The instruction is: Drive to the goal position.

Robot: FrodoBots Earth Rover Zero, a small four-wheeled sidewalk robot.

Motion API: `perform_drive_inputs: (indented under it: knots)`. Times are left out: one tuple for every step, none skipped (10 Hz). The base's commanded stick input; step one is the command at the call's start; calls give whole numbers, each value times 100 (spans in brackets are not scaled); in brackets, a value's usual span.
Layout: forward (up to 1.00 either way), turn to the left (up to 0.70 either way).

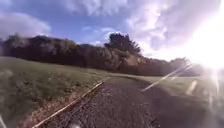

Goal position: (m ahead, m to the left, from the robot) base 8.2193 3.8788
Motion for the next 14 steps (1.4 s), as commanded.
perform_drive_inputs:
  knots:
    - [85,0]
    - [85,0]
    - [85,0]
    - [85,0]
    - [85,0]
    - [85,0]
    - [85,0]
    - [85,0]
    - [85,-1]
    - [85,-34]
    - [85,-34]
    - [85,-34]
    - [85,-34]
    - [85,-34]
